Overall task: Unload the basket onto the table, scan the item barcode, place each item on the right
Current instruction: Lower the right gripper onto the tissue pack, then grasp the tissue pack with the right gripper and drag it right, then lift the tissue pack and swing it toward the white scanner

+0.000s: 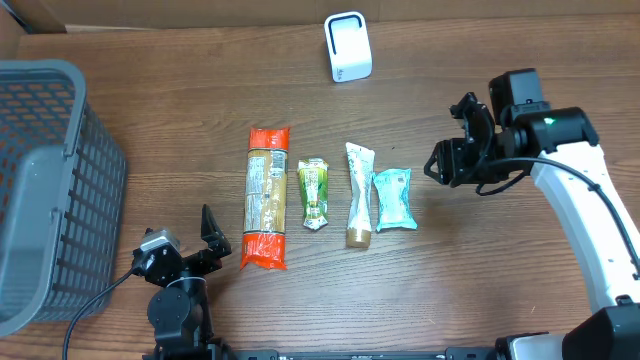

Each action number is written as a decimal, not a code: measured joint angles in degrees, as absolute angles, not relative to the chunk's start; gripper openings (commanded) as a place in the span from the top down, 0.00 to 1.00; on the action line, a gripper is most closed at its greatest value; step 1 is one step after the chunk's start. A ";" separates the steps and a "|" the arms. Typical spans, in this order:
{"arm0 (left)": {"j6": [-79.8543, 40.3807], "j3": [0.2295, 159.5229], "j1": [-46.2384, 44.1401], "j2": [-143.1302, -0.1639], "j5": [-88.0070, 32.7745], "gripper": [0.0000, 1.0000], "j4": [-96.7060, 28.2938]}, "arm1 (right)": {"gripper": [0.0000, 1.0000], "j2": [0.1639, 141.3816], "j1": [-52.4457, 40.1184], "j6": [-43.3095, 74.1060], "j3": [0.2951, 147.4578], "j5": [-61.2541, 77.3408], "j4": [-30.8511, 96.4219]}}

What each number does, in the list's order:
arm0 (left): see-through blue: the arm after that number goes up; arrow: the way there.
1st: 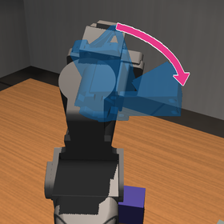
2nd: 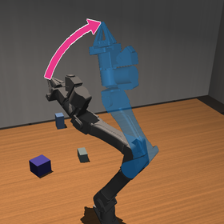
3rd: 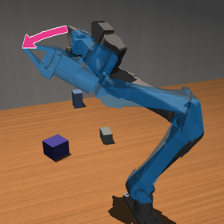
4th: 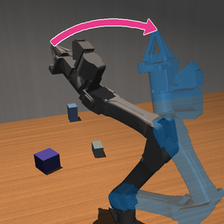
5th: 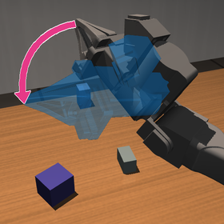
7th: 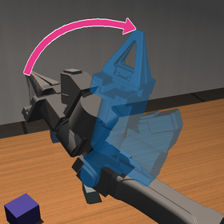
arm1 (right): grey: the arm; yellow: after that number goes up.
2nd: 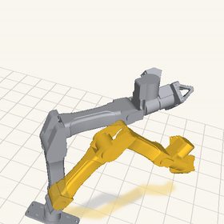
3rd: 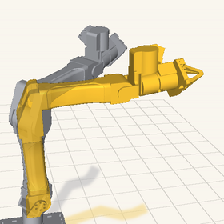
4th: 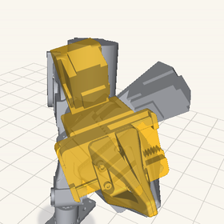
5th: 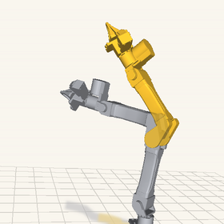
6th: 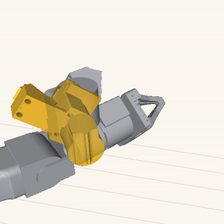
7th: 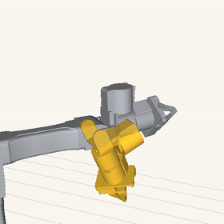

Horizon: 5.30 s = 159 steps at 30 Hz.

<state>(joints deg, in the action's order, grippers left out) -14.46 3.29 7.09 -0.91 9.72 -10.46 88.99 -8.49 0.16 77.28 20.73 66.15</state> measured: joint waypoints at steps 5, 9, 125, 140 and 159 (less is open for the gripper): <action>-14.46 3.29 7.09 -0.91 9.72 0.00 -10.46 | 0.40 89.69 -10.26 1.91 77.08 18.83 63.77; -14.46 3.29 7.09 -0.91 9.72 0.00 -10.44 | 0.44 91.64 -10.63 2.83 75.24 18.41 61.04; -14.46 3.29 7.09 -0.89 9.72 0.00 -10.46 | 0.33 103.90 3.51 1.65 62.63 32.21 42.44; -14.46 3.29 7.09 -0.89 9.72 0.00 -10.46 | 0.46 109.01 4.03 1.63 52.05 48.93 21.12; -14.46 3.29 7.09 -0.89 9.72 0.00 -10.46 | 0.96 116.16 4.03 5.41 52.60 59.05 22.20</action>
<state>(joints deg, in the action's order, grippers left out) -14.46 3.29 7.09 -0.89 9.72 -10.46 116.16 4.03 5.41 52.60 59.05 22.20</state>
